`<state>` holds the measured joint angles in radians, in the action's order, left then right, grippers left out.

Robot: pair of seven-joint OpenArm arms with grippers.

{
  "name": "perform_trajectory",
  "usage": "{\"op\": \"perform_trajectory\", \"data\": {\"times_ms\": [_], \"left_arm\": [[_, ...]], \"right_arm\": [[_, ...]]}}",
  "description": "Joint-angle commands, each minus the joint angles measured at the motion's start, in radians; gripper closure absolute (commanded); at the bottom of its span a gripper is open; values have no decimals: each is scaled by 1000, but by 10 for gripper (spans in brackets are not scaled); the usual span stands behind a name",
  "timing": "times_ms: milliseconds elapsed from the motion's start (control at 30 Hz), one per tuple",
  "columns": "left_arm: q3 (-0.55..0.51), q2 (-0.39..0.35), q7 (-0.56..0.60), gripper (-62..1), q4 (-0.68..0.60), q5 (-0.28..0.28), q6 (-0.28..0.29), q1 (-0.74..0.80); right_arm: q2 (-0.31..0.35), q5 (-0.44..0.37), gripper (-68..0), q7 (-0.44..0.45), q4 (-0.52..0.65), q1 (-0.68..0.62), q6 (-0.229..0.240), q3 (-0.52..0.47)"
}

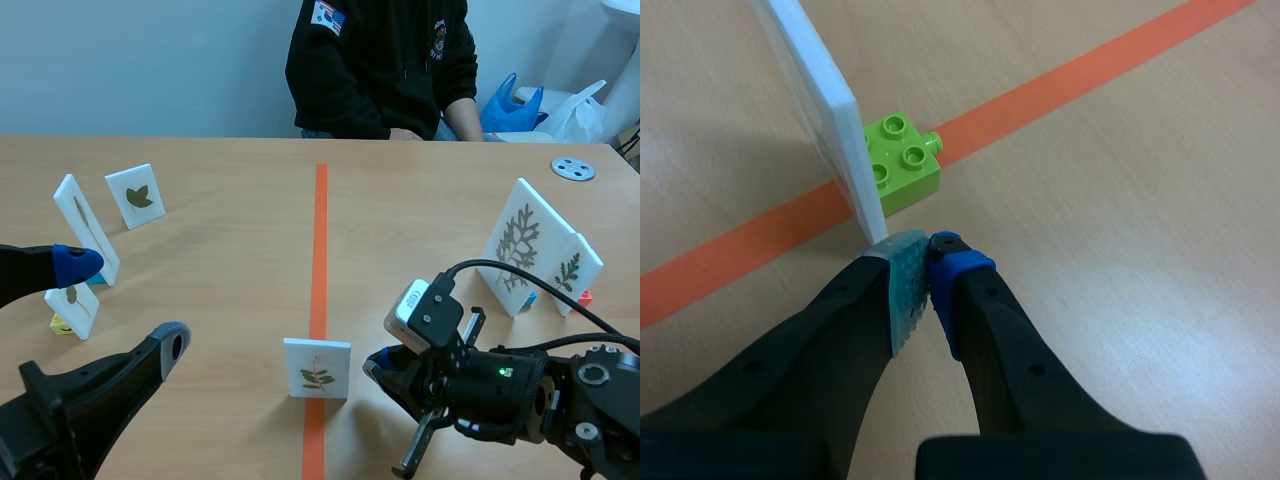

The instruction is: Sort the leaf by its shape. The table is split by an orange tape line. A compound leaf with several leaflets goes to the left side, a simple leaf with one blade goes to the right side. Return to the home posture when a red brick is placed on the table.

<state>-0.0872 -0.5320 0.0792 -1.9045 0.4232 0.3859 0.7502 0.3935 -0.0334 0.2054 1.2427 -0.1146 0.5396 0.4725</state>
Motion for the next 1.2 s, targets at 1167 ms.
{"op": "perform_trajectory", "data": {"times_ms": [1167], "left_arm": [[1,5,6,-623,-19,6,2,-5]], "right_arm": [[135,-156,-13,18,394,-391,67,-418]]}}
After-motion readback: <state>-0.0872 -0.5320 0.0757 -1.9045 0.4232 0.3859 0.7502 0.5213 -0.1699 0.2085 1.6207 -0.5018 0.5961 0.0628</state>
